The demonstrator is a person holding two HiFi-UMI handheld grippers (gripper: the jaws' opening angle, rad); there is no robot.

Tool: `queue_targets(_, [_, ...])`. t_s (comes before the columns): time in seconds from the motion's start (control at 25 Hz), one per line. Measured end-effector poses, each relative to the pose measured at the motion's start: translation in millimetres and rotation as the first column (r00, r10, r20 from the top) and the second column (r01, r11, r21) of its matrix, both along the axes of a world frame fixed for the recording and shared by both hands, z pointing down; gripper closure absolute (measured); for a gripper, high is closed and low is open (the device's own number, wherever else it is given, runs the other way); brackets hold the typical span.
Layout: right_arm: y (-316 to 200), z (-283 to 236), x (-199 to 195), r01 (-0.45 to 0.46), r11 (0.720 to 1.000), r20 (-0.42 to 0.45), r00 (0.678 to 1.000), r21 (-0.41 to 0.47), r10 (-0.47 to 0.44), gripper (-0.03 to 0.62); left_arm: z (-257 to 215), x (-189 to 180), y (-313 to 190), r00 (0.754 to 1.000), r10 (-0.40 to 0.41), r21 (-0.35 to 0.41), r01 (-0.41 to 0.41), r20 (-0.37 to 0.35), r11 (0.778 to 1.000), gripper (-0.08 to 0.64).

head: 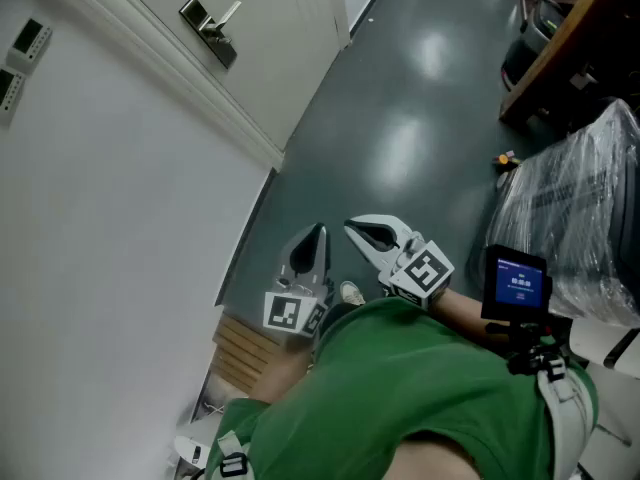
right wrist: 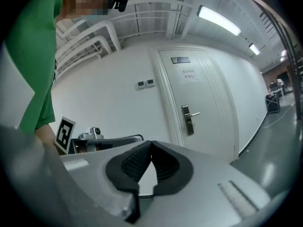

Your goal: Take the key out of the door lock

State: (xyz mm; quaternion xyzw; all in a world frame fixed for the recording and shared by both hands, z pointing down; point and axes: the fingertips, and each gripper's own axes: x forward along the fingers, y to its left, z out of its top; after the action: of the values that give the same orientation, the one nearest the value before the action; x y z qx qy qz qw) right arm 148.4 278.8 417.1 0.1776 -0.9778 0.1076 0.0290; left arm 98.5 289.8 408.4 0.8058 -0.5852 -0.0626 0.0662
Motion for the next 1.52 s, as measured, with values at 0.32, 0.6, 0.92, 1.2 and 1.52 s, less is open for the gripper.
queue_targets(0.32, [8, -1, -2, 0.004, 1.000, 0.005, 1.000, 0.003, -0.004, 0.589, -2, -3, 6, 1.000, 0.001, 0.002, -0.001, 0.004, 1.000, 0.560])
queue_targets(0.6, [16, -3, -6, 0.005, 1.000, 0.049, 0.999, 0.002, -0.005, 0.589, -4, -6, 13, 1.000, 0.005, 0.011, -0.005, 0.003, 1.000, 0.560])
queue_targets(0.92, [24, -9, -19, -0.032, 0.999, 0.026, 0.999, -0.001, 0.032, 0.589, -7, -26, 25, 1.000, -0.015, 0.021, 0.015, -0.026, 1.000, 0.560])
queue_targets(1.2, [9, -4, -51, -0.043, 0.999, 0.041, 0.998, 0.008, 0.043, 0.589, 2, -58, 5, 0.999, 0.016, 0.006, -0.016, -0.047, 1.000, 0.560])
queue_targets(1.52, [49, -6, -55, -0.055, 0.998, 0.016, 0.998, 0.035, 0.055, 0.589, 6, -61, 45, 0.999, 0.021, 0.000, -0.021, -0.050, 1.000, 0.560])
